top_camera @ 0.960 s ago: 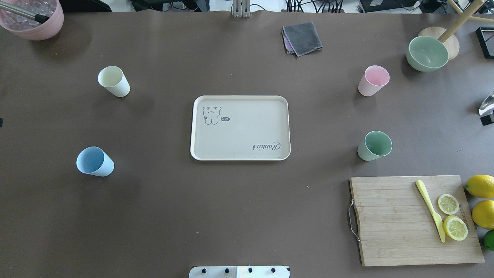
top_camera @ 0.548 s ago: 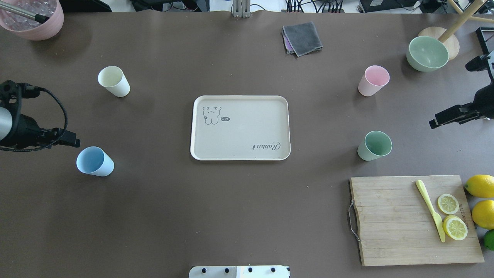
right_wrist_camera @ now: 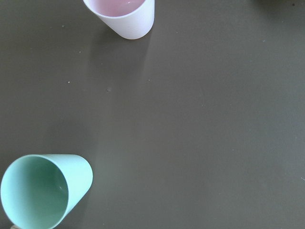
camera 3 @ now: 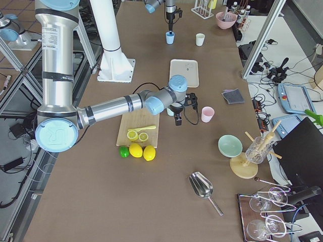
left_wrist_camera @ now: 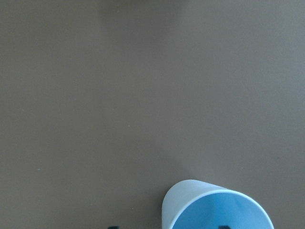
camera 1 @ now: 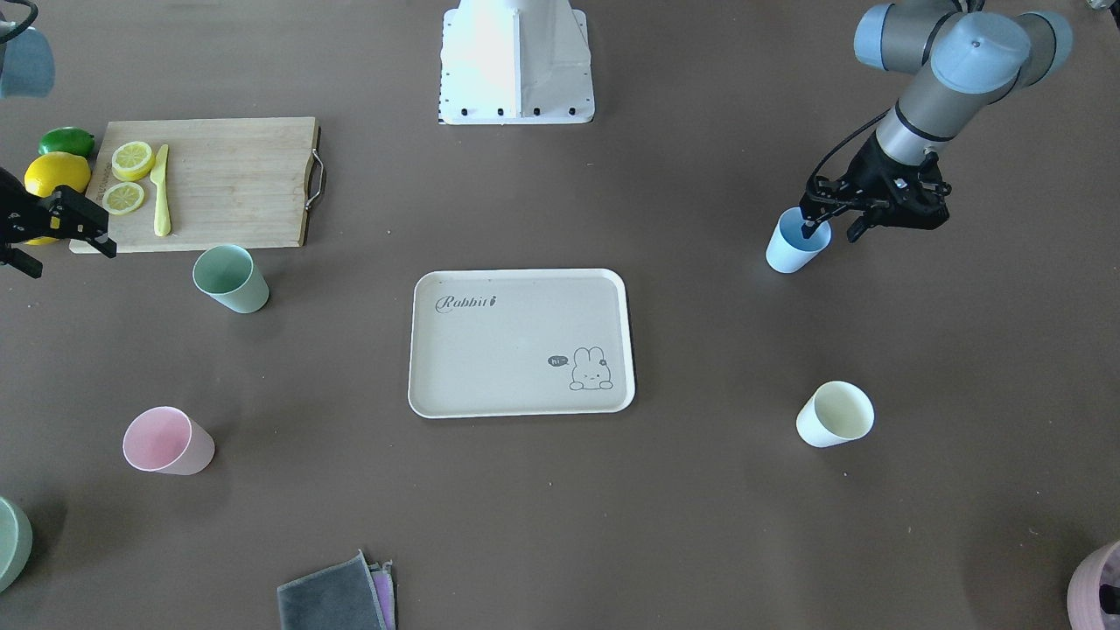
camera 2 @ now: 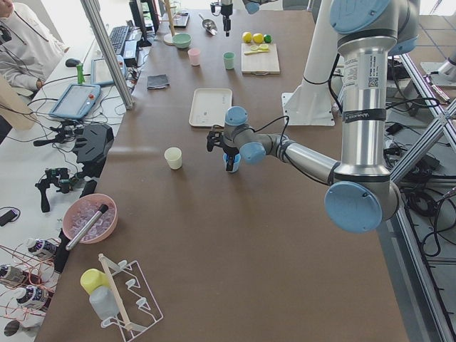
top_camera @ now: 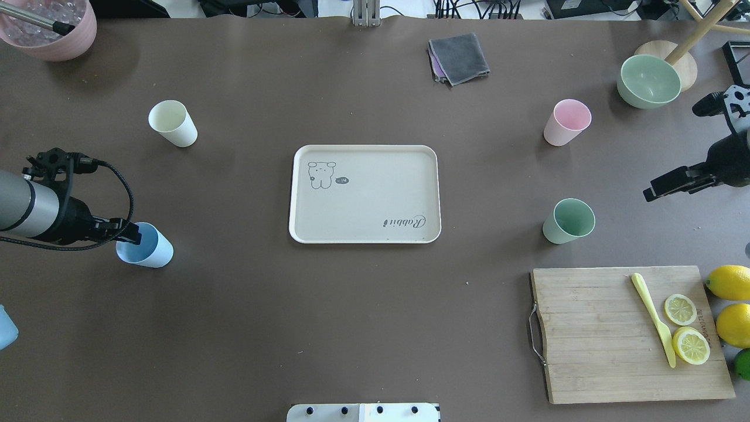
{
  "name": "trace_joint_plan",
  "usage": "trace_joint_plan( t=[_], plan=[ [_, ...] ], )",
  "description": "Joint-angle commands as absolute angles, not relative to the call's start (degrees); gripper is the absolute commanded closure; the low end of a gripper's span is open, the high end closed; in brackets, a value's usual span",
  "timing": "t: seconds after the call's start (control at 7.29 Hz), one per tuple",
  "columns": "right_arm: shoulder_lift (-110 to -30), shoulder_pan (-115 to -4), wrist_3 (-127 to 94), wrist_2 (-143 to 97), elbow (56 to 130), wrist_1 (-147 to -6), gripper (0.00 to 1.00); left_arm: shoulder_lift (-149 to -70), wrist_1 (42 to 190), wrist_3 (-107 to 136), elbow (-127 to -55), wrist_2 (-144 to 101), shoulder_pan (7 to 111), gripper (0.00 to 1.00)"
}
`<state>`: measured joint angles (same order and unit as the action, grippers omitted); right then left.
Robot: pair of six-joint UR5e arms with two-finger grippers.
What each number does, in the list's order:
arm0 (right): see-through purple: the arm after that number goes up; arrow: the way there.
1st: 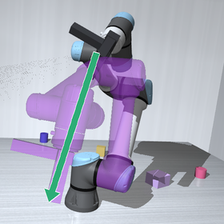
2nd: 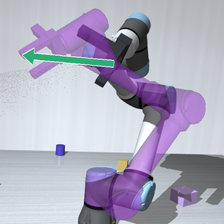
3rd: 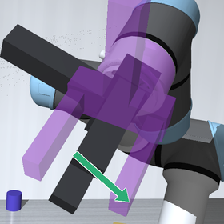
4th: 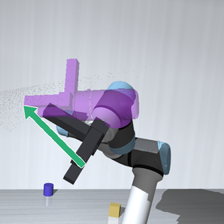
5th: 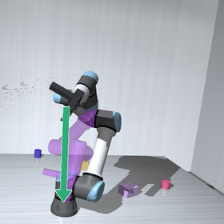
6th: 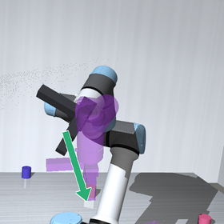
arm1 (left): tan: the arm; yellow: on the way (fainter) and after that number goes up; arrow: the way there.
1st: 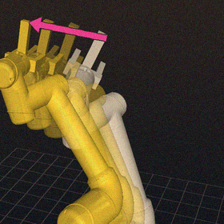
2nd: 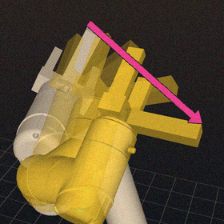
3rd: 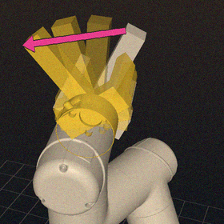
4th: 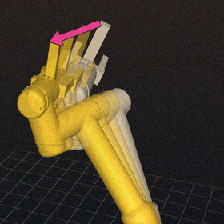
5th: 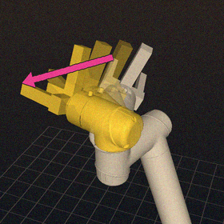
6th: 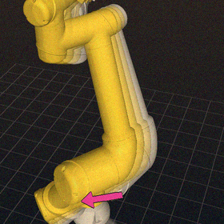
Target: Place all cups on tray
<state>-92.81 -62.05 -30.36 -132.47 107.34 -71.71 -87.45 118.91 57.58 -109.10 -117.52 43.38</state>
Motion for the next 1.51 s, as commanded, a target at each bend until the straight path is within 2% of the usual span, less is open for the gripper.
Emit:
trace_joint_plan(
  t=[0.0,0.14,0.69,0.96,1.1,1.37],
  plan=[
    [-91.4,-61.4,-30.5,-132.5,105.7,-71.9,0.01,-88.0,118.8,57.7,-108.5,-117.6,43.2,0.76],
    [-89.3,-60.7,-30.5,-132.5,103.6,-72.0,0.01,-88.1,118.9,57.9,-108.7,-117.9,43.2,1.0],
    [-85.7,-54.3,-38.7,-132.4,102.9,-71.9,0.01,-95.1,117.9,58.2,-108.6,-118.2,43.3,1.0],
    [-85.3,-52.9,-39.3,-131.1,102.5,-72.0,0.03,-110.0,104.9,63.7,-106.6,-118.1,43.2,1.0],
    [-85.3,-52.2,-39.3,-131.0,102.0,-72.0,0.07,-117.2,100.2,66.8,-103.7,-117.5,41.6,1.0],
    [-85.2,-50.7,-39.3,-131.0,101.1,-71.9,0.1,-119.9,100.2,69.6,-101.6,-111.8,35.6,1.0]
  ],
)
